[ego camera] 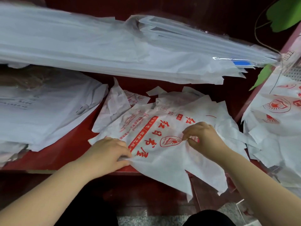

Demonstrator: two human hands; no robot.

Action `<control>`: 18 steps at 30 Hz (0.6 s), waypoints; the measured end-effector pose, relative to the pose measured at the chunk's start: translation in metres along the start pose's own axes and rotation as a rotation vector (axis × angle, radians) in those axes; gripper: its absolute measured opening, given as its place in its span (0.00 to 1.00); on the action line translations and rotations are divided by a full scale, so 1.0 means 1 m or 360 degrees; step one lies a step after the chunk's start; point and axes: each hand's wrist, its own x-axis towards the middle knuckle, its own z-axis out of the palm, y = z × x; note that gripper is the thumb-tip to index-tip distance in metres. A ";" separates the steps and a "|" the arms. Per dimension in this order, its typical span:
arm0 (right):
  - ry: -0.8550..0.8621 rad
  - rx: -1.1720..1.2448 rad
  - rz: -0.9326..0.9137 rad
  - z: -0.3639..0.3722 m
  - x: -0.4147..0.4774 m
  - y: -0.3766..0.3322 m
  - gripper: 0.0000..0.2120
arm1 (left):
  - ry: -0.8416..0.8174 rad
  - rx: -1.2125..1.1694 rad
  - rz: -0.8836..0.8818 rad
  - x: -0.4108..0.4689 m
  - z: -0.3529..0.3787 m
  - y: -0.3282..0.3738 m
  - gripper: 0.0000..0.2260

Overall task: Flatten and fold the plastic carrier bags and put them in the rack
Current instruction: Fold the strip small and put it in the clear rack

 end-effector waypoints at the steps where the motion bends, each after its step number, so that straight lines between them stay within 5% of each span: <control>1: 0.0066 -0.0060 0.0005 0.001 0.005 -0.001 0.12 | 0.0092 0.0058 0.0036 -0.001 0.003 0.003 0.11; 3: 0.0211 -0.0107 0.0112 0.003 0.016 -0.008 0.11 | 0.0328 0.0025 -0.0022 -0.005 0.007 0.009 0.15; 8: 0.0233 0.0102 0.0459 0.000 0.018 -0.018 0.13 | 0.0582 -0.0490 -0.0751 -0.007 0.014 0.027 0.10; 12: 0.0487 0.0499 0.0732 -0.019 0.001 -0.034 0.05 | 0.0771 -0.0968 -0.1009 -0.002 0.015 0.053 0.12; 14: 0.0260 0.0857 0.0959 -0.030 -0.008 -0.041 0.15 | 0.0862 -0.1189 -0.1118 0.003 0.017 0.066 0.11; 18: -0.0803 0.1814 0.1175 -0.039 -0.030 -0.067 0.21 | 0.0822 -0.1365 -0.1162 0.007 0.023 0.080 0.11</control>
